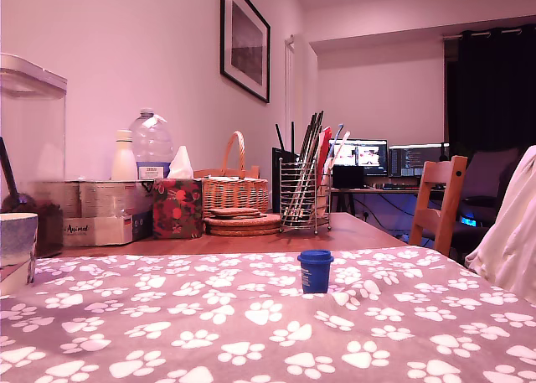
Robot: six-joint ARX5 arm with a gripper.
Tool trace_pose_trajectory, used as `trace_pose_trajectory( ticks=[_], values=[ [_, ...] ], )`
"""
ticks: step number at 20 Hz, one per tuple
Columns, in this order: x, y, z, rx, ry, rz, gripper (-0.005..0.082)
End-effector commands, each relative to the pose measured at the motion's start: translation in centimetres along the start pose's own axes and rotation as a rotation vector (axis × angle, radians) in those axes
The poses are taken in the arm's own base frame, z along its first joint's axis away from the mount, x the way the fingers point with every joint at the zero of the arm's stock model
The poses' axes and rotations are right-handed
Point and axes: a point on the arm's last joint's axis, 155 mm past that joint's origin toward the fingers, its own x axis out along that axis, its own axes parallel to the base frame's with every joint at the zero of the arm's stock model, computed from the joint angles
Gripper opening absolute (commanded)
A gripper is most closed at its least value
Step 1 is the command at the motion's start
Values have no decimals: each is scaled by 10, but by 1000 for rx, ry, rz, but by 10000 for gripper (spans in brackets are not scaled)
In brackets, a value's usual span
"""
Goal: Pick up the coffee capsules on the table and drop them inside the coffee cup
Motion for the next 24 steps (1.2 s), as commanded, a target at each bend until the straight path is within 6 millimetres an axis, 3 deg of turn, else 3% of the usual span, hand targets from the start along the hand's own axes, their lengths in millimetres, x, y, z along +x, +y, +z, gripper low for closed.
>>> trace_pose_trajectory(
  ticks=[1, 5, 18, 20, 23, 24],
  values=[
    [5, -4, -12, -11, 38, -26, -21],
    [16, -24, -22, 14, 83, -110, -21],
    [48, -34, -73, 116, 257, -154, -10],
    [50, -31, -81, 118, 285, -149, 108],
    [54, -29, -88, 142, 303, -150, 550],
    [54, -30, -90, 167, 309, -156, 598]
  ],
)
